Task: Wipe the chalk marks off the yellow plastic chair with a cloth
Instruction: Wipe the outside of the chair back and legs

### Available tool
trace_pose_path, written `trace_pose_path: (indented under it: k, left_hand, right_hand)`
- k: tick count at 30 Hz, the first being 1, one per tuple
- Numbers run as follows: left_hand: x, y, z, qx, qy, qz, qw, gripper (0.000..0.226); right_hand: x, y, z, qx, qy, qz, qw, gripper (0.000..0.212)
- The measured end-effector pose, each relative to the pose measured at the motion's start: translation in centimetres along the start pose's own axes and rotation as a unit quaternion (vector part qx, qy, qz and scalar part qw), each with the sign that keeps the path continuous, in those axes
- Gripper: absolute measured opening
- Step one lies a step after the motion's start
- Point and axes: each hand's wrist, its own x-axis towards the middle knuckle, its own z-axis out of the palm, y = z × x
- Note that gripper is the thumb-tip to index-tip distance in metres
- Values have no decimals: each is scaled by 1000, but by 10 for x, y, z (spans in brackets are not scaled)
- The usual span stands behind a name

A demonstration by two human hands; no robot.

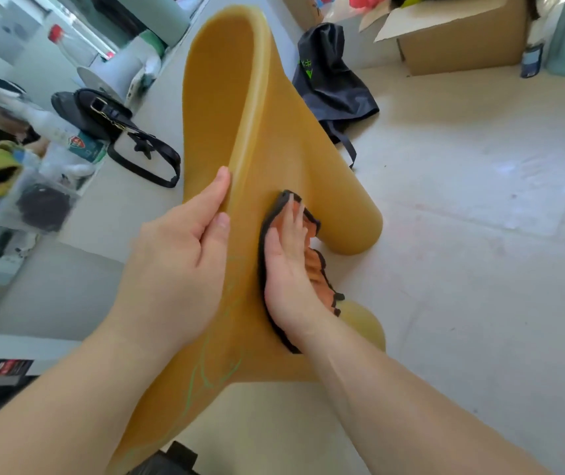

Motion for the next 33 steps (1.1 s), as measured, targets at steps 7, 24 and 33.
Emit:
trace_pose_path:
  k: [7,24,33]
  left_hand:
    - [-3,4,1,42,9,8,999,49]
    - [-2,8,0,39,-9,-31,999,49]
    - [-3,8,-1,55,-22,-26,998,50]
  right_hand:
    - [3,17,1,-11,22,-40,999,56]
    - [0,20,1,-53,21,33,998,61]
    - [41,43,-12,13,16,142,990,81]
